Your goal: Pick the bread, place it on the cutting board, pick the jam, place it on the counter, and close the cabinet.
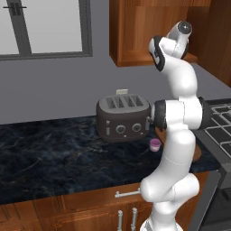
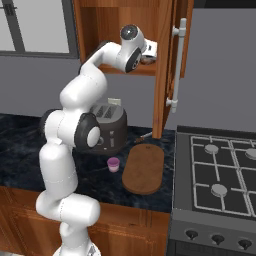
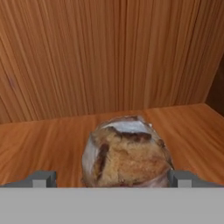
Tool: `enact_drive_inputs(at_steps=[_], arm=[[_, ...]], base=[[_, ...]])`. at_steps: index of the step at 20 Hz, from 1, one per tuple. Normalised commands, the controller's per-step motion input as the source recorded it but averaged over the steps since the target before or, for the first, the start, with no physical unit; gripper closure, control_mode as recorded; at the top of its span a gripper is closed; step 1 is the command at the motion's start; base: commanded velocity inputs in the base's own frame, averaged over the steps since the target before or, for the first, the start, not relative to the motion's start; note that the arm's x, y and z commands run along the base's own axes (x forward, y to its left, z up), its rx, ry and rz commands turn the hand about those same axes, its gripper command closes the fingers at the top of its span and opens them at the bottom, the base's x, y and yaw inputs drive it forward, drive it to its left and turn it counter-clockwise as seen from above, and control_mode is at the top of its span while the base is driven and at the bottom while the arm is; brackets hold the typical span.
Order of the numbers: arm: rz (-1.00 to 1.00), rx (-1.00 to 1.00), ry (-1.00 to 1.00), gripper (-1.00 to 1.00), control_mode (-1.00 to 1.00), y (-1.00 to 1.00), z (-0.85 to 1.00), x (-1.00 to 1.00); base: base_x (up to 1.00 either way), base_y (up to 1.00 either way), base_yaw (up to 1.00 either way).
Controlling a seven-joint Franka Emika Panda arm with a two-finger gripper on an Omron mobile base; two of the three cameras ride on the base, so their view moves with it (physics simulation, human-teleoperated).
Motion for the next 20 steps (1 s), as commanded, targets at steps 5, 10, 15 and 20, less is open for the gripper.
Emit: enact_drive_inputs(at_steps=[5,10,15,20], arm=[[0.0,0.0,0.01,-1.0,-1.0,-0.09,0.0,0.09],[0.0,0.0,0.03,-1.0,-1.0,-0.02,-0.06,0.05],[0.0,0.0,0.04,-1.0,-1.0,0.0,-0.14,0.0],[0.0,0.0,0.0,-1.0,-1.0,0.0,-0.26,0.0]], base=[[0.0,0.0,0.0],[0.0,0.0,0.0],[0.0,0.0,0.0],[0.0,0.0,0.0]])
